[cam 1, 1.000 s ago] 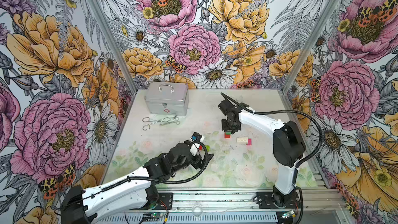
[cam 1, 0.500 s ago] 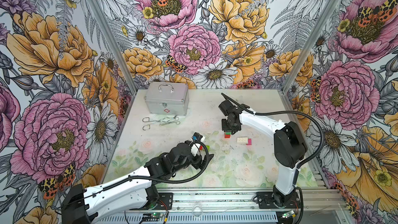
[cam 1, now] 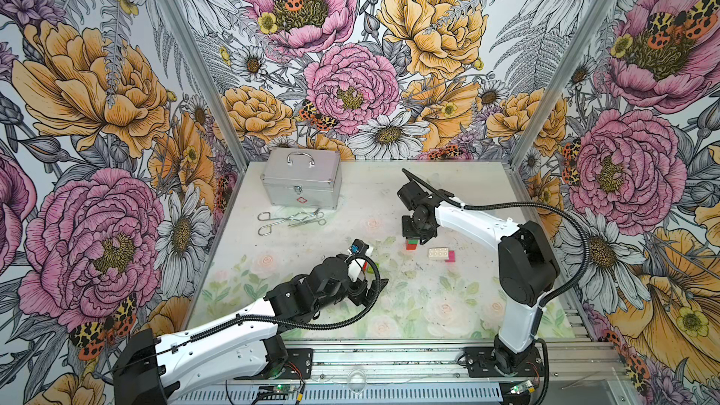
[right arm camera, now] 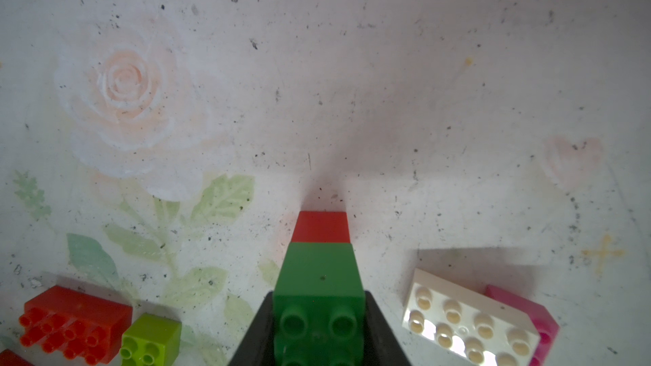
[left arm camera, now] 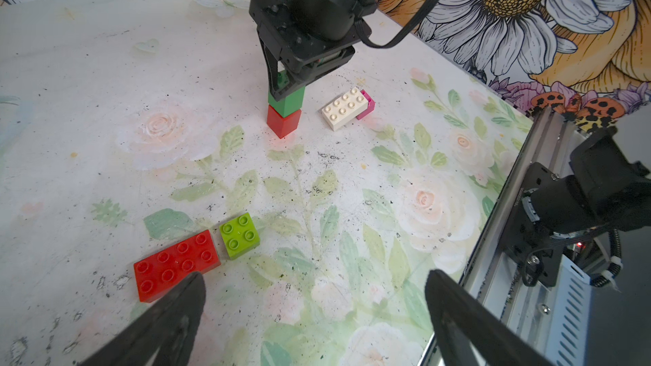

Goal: Assemble the letter r with lego
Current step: Assemble the lego brick with the lego brick.

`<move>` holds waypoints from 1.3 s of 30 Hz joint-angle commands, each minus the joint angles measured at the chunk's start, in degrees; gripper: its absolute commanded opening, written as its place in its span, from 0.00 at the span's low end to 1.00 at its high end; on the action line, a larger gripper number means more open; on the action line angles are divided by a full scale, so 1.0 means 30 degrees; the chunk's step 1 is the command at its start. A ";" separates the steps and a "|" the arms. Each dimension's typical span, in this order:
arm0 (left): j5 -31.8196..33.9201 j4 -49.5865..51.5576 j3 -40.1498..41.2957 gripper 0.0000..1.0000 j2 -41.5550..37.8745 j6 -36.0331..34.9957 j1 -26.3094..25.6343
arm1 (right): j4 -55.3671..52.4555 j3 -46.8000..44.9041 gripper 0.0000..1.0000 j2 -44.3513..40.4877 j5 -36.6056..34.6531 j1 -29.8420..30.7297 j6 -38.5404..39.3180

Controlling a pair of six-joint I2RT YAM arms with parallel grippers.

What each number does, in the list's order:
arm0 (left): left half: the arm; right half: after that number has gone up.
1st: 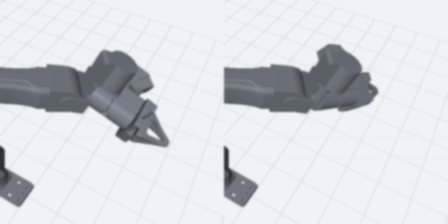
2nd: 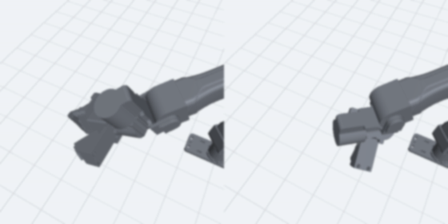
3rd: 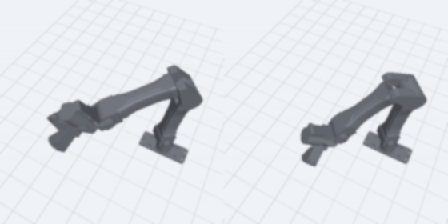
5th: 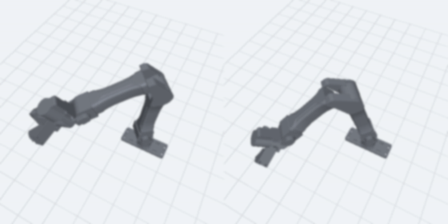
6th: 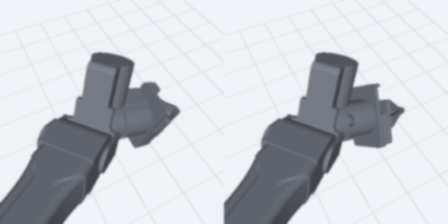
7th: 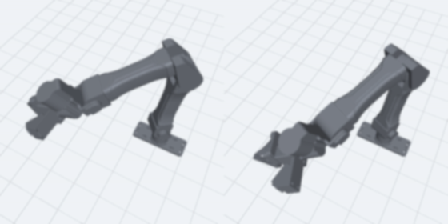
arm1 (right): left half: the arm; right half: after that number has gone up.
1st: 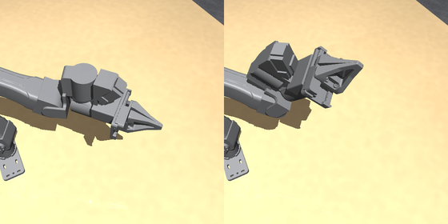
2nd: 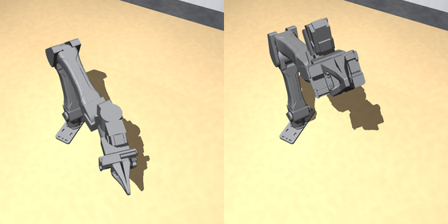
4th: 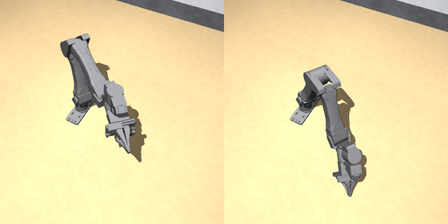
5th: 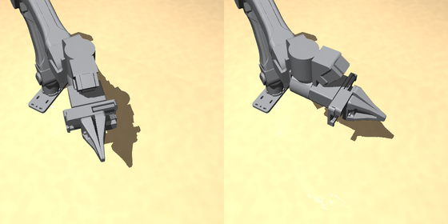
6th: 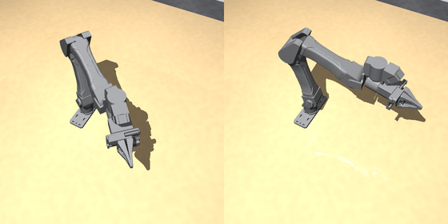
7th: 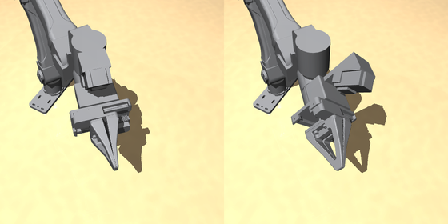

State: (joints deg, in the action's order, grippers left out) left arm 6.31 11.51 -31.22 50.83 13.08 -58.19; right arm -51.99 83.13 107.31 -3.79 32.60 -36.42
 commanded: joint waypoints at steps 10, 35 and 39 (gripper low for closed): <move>-0.0403 -0.0406 -0.0989 0.99 0.0558 -0.0157 0.0170 | -0.0953 -0.0464 0.26 -0.0105 -0.0186 -0.0062 -0.0031; -0.0577 -0.0525 -0.0755 0.99 0.0891 -0.0315 0.0265 | -0.0161 -0.1479 0.23 0.2869 -0.0201 -0.0114 -0.0340; -0.0745 -0.0640 -0.0875 0.99 0.1125 -0.0411 0.0377 | -0.0240 -0.1430 0.24 0.2544 -0.0228 -0.0144 -0.0308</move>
State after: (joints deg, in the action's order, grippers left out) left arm 5.65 10.81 -32.88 53.80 13.04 -57.71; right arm -51.33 82.83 108.49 -4.97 32.56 -36.62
